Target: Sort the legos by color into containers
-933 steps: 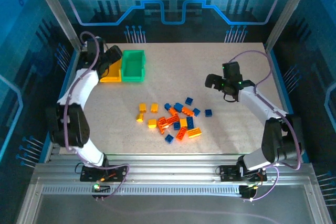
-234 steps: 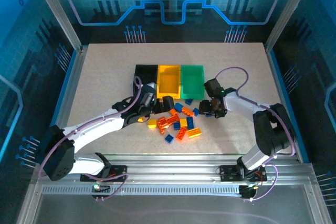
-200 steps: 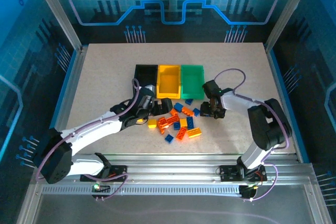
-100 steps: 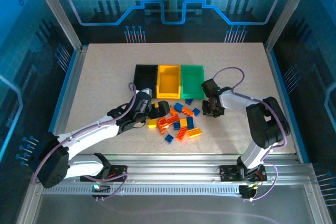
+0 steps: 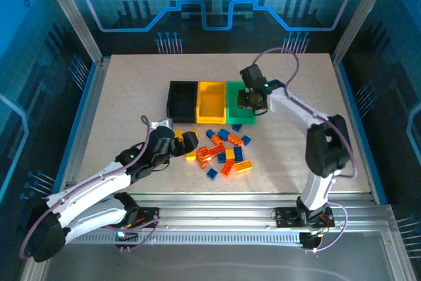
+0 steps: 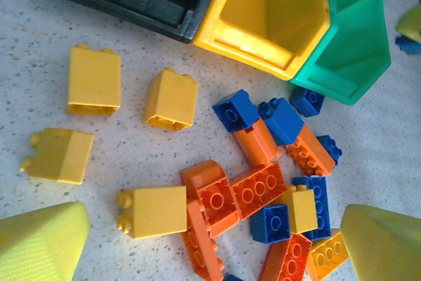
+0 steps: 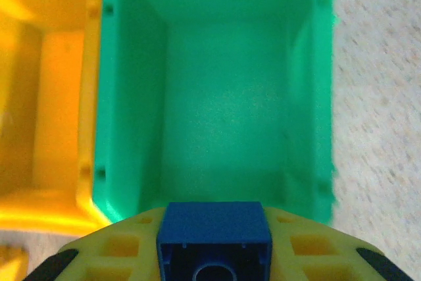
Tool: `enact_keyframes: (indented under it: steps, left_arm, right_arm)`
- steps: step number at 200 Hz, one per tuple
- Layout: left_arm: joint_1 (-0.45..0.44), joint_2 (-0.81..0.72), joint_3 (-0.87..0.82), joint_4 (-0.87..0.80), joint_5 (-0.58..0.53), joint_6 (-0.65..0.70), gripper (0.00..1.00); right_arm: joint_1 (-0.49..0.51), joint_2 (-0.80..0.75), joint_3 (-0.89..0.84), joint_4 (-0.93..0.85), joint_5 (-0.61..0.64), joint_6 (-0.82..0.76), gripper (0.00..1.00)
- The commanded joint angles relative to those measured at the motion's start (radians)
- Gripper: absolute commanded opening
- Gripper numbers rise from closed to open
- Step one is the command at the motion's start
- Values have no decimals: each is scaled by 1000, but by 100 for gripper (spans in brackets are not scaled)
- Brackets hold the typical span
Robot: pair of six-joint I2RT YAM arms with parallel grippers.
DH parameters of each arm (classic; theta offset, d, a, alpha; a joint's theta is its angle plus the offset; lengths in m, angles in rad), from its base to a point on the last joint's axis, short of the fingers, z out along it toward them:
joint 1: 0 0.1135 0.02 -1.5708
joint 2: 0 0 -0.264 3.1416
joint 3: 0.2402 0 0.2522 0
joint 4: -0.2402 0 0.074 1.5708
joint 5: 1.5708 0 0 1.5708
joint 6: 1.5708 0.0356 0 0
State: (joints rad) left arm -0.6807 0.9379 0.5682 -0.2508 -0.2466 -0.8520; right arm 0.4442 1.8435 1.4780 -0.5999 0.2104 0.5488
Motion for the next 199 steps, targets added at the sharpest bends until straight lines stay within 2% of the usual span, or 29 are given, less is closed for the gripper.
enact_keyframes:
  steps: [1, 18, 41, 61, 78, 130, 136, 140, 144, 176, 199]
  left_arm:
    - [-3, -31, -14, -59, -34, -36, 99]
    - [-2, -40, -17, -78, -32, -48, 99]
    - [-1, -53, -26, -81, -32, -57, 99]
    - [-2, -63, -31, -80, -34, -59, 99]
    - [0, -69, -28, -80, -39, -62, 99]
    - [13, -57, -2, -163, -58, -98, 99]
    - [20, -54, -6, -170, -54, -109, 99]
    - [24, -52, -10, -171, -49, -115, 99]
    - [30, -51, -15, -171, -46, -121, 99]
    - [58, -37, -49, -169, -9, -161, 99]
    - [61, -36, -60, -155, 20, -162, 99]
  right_arm:
    - [5, 137, 113, -99, 62, -1, 32]
    - [5, 207, 200, -124, 61, -8, 36]
    - [4, 244, 269, -141, 46, -11, 50]
    - [8, 204, 269, -130, 31, -13, 61]
    - [14, 129, 228, -113, 25, -8, 65]
    - [47, -227, -140, -12, -33, 52, 74]
    - [54, -268, -192, -12, -34, 58, 77]
    - [58, -294, -224, -10, -34, 61, 84]
    - [62, -319, -255, -5, -37, 65, 87]
    - [113, -474, -466, -10, -71, 77, 87]
    - [176, -530, -591, -5, -118, 77, 88]
